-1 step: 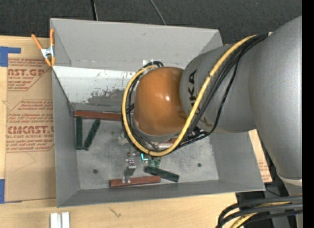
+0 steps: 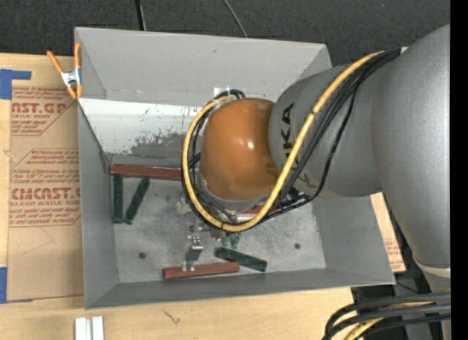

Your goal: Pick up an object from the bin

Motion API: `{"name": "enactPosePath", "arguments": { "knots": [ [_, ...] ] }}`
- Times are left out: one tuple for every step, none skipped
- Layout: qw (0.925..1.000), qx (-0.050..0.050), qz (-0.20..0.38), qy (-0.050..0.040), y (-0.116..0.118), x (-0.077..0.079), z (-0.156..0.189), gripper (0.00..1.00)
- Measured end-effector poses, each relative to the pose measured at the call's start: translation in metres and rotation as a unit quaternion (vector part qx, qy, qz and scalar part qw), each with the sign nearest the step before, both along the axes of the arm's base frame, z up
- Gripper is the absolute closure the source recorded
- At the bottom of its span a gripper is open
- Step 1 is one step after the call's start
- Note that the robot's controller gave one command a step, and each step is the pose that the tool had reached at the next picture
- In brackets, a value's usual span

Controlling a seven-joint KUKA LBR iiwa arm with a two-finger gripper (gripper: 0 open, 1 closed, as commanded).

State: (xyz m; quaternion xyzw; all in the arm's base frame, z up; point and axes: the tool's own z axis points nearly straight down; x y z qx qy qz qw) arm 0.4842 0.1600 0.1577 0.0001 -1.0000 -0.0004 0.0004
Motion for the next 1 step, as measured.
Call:
{"name": "enactPosePath", "arguments": {
  "knots": [
    [0.9982,0.0,0.059,-0.0018,-0.0653,-0.0017,-0.0693,0.0]
  ]
}}
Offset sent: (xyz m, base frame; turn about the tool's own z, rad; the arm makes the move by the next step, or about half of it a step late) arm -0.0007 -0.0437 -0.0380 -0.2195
